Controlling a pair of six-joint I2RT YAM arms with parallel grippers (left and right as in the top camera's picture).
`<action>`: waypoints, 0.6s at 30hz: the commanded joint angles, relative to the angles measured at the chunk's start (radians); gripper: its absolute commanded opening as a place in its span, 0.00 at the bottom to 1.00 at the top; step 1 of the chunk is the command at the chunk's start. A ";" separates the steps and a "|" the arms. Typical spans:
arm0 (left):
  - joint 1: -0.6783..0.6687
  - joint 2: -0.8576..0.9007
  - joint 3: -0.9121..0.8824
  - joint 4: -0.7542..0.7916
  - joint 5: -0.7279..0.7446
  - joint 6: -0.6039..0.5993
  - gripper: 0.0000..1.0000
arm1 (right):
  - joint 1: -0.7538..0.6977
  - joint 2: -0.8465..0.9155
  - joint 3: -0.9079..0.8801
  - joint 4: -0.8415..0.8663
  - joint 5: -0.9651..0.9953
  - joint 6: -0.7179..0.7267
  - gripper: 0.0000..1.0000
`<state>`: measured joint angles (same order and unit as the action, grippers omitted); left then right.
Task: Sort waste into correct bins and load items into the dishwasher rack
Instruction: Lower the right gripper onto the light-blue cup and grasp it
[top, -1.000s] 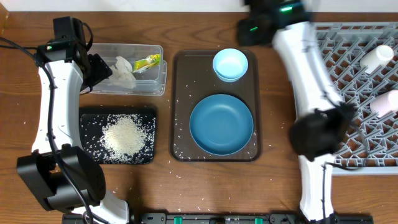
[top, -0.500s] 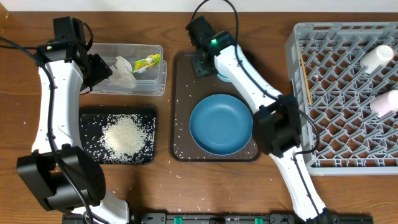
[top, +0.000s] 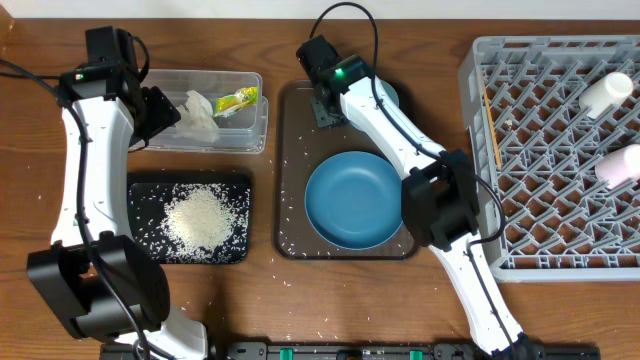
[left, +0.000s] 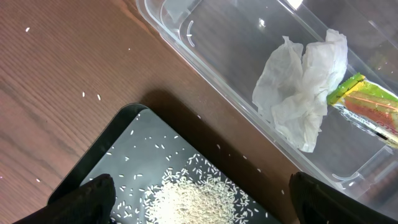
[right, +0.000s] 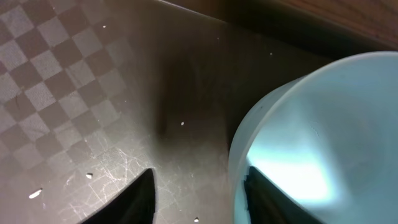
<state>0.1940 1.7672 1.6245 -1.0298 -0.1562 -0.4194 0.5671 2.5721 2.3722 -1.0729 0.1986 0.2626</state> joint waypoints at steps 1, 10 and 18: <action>0.003 -0.022 -0.004 -0.005 -0.001 -0.009 0.92 | -0.005 0.005 0.003 -0.001 0.019 0.011 0.45; 0.003 -0.022 -0.004 -0.006 -0.001 -0.009 0.92 | -0.020 -0.002 0.003 -0.018 0.001 0.015 0.01; 0.003 -0.022 -0.004 -0.006 -0.001 -0.009 0.92 | -0.063 -0.192 0.005 -0.051 -0.008 0.013 0.01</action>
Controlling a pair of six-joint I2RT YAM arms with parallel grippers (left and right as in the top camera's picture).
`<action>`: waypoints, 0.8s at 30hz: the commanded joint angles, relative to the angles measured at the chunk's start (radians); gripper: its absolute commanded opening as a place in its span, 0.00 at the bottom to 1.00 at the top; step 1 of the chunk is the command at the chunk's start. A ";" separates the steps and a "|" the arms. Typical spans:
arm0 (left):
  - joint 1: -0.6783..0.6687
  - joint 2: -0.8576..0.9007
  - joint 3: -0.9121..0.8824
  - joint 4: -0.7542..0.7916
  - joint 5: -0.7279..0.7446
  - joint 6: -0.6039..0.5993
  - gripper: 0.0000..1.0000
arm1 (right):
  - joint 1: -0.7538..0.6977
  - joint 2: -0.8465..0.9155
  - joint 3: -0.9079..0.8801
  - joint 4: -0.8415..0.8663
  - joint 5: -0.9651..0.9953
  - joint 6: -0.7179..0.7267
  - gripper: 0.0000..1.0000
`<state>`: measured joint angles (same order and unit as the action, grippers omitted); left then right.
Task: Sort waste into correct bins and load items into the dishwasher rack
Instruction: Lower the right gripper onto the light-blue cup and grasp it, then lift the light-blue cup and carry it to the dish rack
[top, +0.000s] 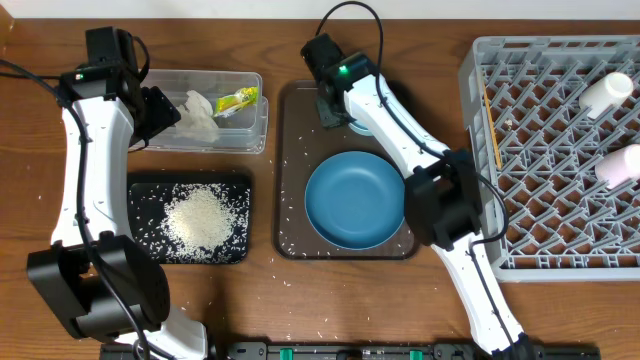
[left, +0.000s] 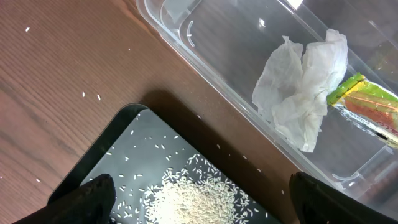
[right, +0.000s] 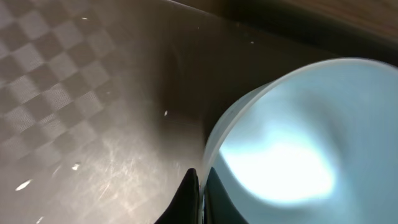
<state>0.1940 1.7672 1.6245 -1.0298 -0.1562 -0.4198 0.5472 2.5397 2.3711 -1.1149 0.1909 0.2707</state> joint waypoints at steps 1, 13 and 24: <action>0.003 -0.022 -0.004 -0.006 -0.001 -0.008 0.92 | -0.059 -0.194 0.006 -0.020 0.000 0.005 0.01; 0.003 -0.022 -0.004 -0.006 -0.001 -0.008 0.92 | -0.633 -0.499 0.006 -0.135 -0.434 -0.174 0.01; 0.003 -0.022 -0.004 -0.005 -0.001 -0.008 0.92 | -1.164 -0.354 0.003 0.026 -1.080 -0.310 0.01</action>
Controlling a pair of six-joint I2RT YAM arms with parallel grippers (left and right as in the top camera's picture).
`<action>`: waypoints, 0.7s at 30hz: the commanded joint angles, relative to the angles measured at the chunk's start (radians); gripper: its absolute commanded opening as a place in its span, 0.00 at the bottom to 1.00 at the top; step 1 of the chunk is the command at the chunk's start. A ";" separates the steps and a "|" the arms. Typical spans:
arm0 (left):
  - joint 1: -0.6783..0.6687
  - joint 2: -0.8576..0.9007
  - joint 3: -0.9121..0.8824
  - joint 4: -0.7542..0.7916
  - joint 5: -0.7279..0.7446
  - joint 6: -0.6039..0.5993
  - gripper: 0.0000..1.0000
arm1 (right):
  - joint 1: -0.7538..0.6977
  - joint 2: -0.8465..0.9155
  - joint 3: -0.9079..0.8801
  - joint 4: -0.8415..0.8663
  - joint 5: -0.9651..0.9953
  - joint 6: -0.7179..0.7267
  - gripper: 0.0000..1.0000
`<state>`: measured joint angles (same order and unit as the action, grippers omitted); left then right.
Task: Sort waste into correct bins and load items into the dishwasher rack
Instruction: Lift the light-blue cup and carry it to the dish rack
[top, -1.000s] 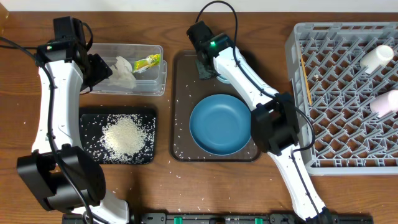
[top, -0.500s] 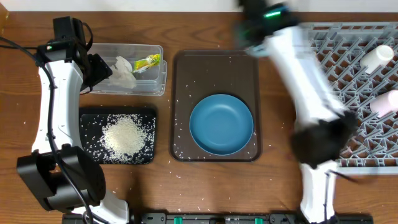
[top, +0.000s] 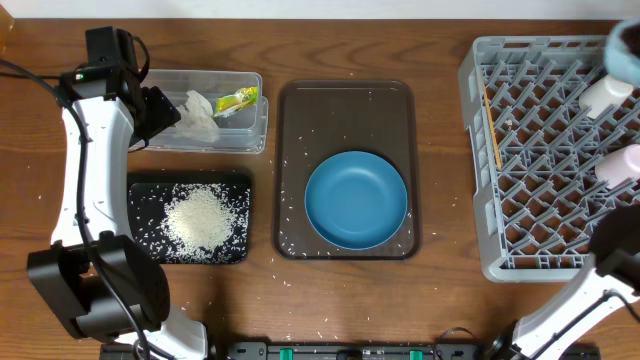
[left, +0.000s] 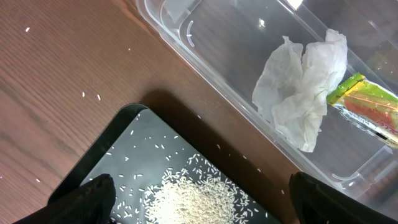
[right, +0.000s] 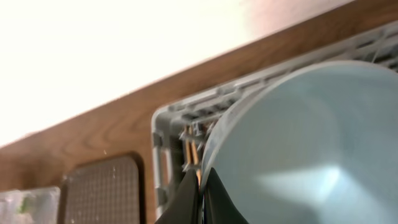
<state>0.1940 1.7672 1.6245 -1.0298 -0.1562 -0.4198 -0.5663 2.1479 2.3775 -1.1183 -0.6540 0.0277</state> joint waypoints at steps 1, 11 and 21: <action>0.003 -0.022 -0.004 -0.006 -0.001 -0.008 0.92 | -0.076 0.057 -0.003 0.062 -0.261 -0.067 0.01; 0.003 -0.022 -0.004 -0.005 -0.001 -0.008 0.92 | -0.226 0.268 -0.003 0.473 -0.554 0.224 0.01; 0.003 -0.022 -0.004 -0.006 -0.001 -0.008 0.92 | -0.272 0.390 -0.003 0.558 -0.643 0.317 0.01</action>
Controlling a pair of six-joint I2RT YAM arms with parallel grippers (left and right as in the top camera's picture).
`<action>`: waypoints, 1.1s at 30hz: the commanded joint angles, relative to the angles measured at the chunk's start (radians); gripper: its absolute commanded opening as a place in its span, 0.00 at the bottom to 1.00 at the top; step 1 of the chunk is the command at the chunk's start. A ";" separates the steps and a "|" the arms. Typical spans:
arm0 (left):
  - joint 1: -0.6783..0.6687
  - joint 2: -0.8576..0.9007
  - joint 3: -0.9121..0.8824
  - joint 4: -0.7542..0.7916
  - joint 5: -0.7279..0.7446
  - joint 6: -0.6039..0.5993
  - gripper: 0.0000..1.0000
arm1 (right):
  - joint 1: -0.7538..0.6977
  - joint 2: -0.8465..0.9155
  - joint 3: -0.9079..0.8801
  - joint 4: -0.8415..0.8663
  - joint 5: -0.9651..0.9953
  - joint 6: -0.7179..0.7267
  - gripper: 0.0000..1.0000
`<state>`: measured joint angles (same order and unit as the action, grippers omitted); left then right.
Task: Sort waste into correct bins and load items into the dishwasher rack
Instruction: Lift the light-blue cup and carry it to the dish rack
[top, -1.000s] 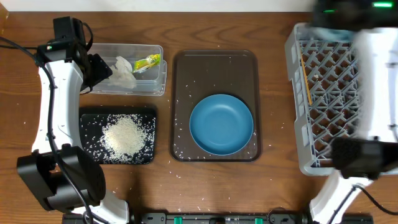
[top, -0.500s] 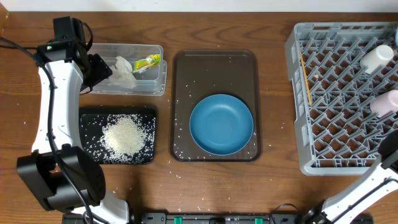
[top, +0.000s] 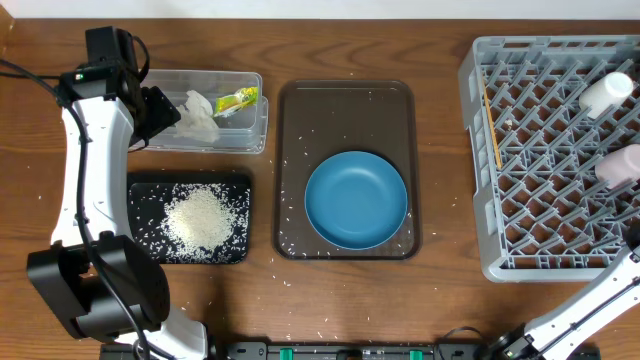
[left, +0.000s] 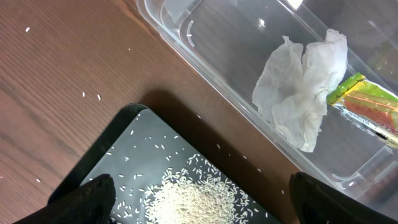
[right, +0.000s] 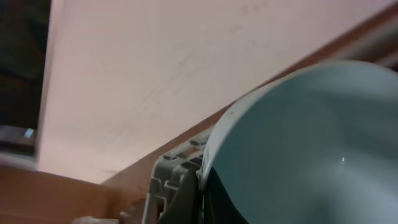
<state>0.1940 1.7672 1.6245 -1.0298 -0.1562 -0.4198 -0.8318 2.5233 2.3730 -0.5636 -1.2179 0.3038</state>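
Observation:
My right gripper (right: 200, 186) is shut on the rim of a pale blue cup (right: 298, 143), which fills the right wrist view. A corner of the grey dishwasher rack (right: 163, 173) and a pale wall show behind it. Neither the cup nor that gripper shows in the overhead view. My left gripper (left: 202, 208) hangs open over the black tray of rice (left: 186, 193), beside the clear bin (left: 249, 74) holding a crumpled tissue (left: 298, 99) and a wrapper (left: 367, 109). A blue plate (top: 356, 200) lies on the brown tray (top: 345, 100).
The rack (top: 550, 150) stands at the right with a white cup (top: 605, 92), a pink cup (top: 620, 165) and an orange chopstick (top: 492, 125) in it. Rice grains lie scattered on the brown tray and the table. A piece of my right arm (top: 622, 290) crosses the lower right corner.
The right gripper with the pale blue cup was at the overhead view's top right corner, over the rack's far end. It is now outside that view, still holding the cup. The left arm is unmoved.
My right gripper stood open around the pale blue cup's rim at the back of the brown tray. Then it was shut on the rim. Then it held the cup over the rack's far right corner, and now beyond the overhead view. The left gripper stayed open over the rice tray.

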 joint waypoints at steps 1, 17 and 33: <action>0.003 -0.022 -0.004 -0.006 -0.001 -0.008 0.92 | -0.006 0.019 0.002 0.002 -0.083 0.040 0.01; 0.003 -0.022 -0.004 -0.006 -0.001 -0.008 0.92 | -0.054 0.031 0.002 -0.172 -0.072 0.009 0.02; 0.003 -0.022 -0.004 -0.006 -0.001 -0.008 0.92 | -0.175 -0.084 0.002 -0.464 0.116 -0.099 0.17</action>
<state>0.1940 1.7672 1.6245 -1.0298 -0.1562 -0.4198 -0.9894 2.5256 2.3753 -1.0119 -1.1400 0.2298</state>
